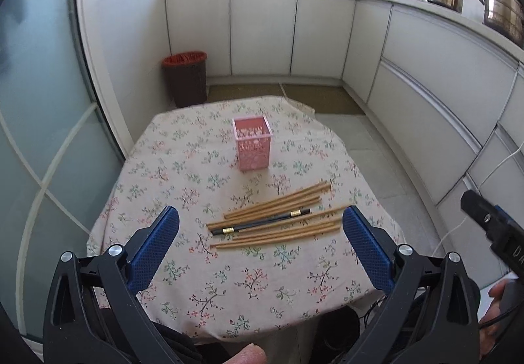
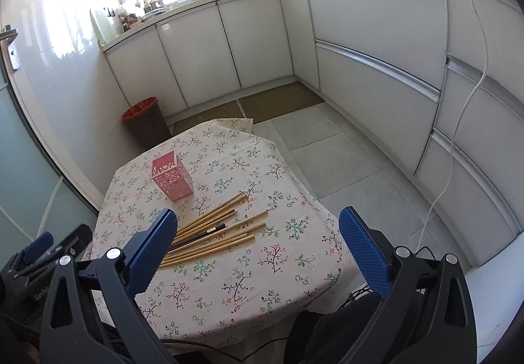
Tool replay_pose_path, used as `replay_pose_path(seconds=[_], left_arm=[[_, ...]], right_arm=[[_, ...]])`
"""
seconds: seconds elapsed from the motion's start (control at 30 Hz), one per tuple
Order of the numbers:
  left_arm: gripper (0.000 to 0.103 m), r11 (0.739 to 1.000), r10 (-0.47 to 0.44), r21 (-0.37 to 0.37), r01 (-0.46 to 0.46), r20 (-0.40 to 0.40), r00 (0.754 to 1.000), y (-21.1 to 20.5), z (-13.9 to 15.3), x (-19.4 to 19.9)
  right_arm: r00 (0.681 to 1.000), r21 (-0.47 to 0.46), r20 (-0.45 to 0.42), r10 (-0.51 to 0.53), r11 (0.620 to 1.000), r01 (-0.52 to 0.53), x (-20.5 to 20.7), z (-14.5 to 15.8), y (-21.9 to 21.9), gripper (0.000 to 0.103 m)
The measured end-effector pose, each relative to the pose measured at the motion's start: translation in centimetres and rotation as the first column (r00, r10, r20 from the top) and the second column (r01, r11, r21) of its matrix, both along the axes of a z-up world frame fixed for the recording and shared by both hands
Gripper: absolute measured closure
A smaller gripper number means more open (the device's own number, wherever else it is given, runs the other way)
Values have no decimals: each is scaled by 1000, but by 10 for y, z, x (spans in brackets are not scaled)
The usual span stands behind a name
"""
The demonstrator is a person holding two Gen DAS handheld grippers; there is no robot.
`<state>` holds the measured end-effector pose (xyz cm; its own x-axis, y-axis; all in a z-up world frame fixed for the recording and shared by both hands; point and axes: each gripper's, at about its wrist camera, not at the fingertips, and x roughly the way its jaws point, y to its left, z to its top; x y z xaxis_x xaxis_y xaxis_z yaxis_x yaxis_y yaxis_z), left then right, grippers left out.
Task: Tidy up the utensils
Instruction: 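Lower the left gripper onto the bamboo chopsticks and grasp one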
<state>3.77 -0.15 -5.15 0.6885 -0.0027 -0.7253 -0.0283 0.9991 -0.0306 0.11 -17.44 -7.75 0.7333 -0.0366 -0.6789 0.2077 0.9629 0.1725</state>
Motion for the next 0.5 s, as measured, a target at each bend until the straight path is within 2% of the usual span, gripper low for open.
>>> replay_pose_path(seconds=[0.1, 0.23, 0.37, 0.5], left_arm=[[7, 1000, -23, 10, 25, -143, 989, 3, -40, 31], [7, 994, -94, 24, 104, -264, 960, -7, -81, 65], [7, 974, -204, 31, 224, -304, 931, -37, -103, 108], [7, 954, -263, 39, 296, -355, 897, -67, -121, 167]], right_arm=[[997, 5, -42, -58, 998, 58, 20, -19, -24, 7], [983, 52, -121, -135, 988, 142, 46, -54, -60, 7], [969, 143, -192, -154, 973, 183, 67, -91, -84, 7], [964, 147, -229, -138, 974, 174, 84, -115, -90, 7]])
